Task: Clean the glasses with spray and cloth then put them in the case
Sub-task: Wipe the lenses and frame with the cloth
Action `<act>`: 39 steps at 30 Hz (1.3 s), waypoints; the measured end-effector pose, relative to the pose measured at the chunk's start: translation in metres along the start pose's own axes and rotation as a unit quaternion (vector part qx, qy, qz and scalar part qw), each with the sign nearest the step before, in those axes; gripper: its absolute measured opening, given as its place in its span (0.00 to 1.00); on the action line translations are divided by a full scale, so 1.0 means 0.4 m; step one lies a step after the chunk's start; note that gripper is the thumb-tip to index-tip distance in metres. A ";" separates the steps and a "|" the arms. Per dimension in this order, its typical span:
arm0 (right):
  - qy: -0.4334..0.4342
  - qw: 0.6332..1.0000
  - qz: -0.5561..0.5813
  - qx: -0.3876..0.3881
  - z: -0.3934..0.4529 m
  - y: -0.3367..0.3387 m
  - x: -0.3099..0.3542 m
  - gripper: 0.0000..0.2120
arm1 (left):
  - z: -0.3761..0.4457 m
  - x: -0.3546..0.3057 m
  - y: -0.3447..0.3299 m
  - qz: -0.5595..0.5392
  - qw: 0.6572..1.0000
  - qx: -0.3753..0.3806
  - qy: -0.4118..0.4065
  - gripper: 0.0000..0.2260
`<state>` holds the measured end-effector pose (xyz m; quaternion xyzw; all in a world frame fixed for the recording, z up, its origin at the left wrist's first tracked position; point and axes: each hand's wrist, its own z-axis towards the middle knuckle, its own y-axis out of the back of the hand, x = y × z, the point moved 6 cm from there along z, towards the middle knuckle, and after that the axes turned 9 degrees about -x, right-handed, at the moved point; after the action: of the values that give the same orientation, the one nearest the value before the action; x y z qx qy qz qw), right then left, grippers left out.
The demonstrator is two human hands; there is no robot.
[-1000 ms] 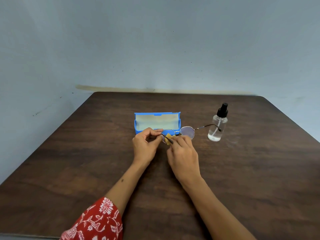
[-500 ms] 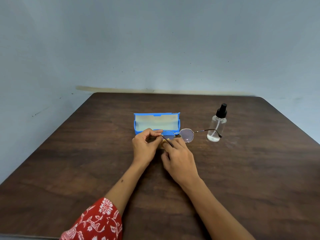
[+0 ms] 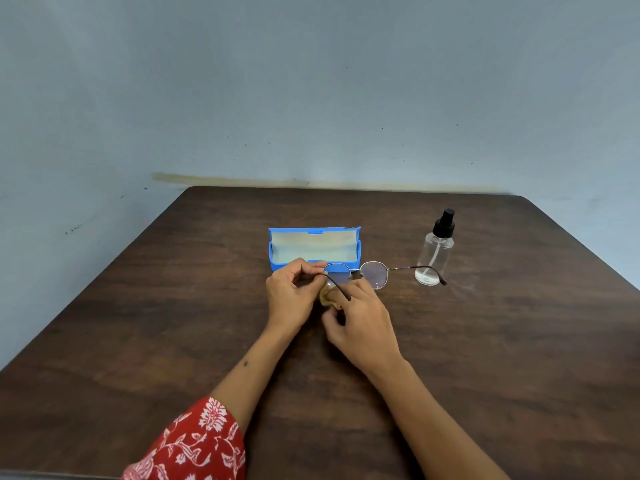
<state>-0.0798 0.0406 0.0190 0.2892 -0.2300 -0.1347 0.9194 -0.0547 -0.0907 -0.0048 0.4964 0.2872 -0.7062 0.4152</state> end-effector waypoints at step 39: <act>-0.433 0.867 0.185 -0.162 -0.031 0.044 -0.198 0.20 | 0.005 0.008 0.011 -0.065 0.997 -0.008 0.040 0.09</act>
<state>-0.1395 0.0904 -0.0067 0.0013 -0.6292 -0.1091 0.7695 -0.0525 -0.0953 -0.0070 0.5013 0.3407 -0.7092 0.3600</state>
